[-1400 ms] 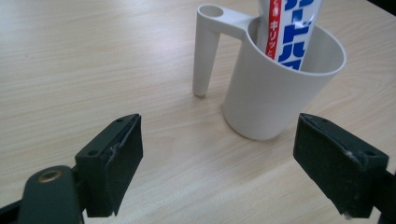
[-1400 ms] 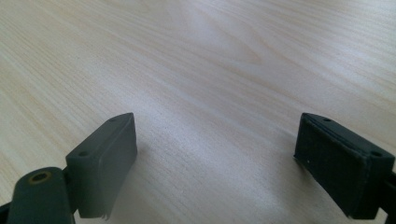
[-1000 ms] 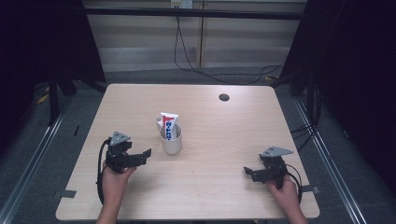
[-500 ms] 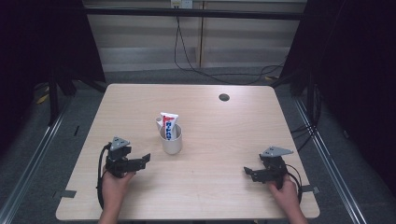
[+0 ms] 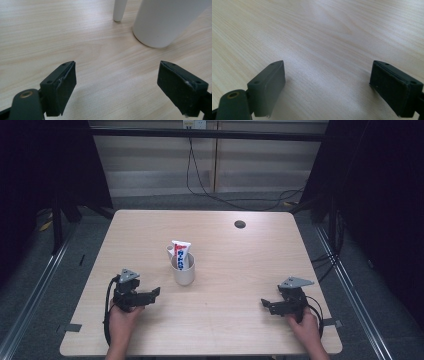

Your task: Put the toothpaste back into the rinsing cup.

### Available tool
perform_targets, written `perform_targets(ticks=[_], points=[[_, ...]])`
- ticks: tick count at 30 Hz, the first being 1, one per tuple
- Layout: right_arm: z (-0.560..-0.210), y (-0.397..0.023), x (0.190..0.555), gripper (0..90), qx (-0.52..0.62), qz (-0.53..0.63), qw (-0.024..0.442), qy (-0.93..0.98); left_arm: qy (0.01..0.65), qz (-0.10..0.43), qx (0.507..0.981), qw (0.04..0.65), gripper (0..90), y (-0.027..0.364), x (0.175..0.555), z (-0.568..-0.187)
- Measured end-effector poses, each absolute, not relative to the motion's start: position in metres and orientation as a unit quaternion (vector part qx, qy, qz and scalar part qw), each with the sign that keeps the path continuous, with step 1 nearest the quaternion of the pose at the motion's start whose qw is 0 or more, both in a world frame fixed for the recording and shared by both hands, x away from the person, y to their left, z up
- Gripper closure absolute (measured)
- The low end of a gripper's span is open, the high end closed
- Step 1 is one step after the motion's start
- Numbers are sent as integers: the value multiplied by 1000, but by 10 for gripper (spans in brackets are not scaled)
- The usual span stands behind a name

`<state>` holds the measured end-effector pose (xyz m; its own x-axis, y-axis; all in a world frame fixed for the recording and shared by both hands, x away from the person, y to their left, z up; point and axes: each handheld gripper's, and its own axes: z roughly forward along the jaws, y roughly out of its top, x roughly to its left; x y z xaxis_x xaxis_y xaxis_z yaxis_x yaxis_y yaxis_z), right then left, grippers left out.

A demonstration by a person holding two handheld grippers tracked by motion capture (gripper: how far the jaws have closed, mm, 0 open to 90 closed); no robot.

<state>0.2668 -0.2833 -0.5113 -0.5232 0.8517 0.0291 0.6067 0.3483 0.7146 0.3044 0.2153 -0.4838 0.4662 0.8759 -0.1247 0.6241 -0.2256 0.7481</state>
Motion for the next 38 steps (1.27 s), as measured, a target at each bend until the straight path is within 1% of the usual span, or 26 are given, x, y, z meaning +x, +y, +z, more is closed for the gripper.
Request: perform_targets(ticks=[11,27,38], points=[[-511,-283,267,124,455,345,178,802,496,164,763,380,152,216,304,-490],[-511,-283,267,124,455,345,178,802,494,164,775,359,149,215,303,-506],[-511,-283,267,124,455,345,177,802,484,180,778,358,131,212,301,-509]])
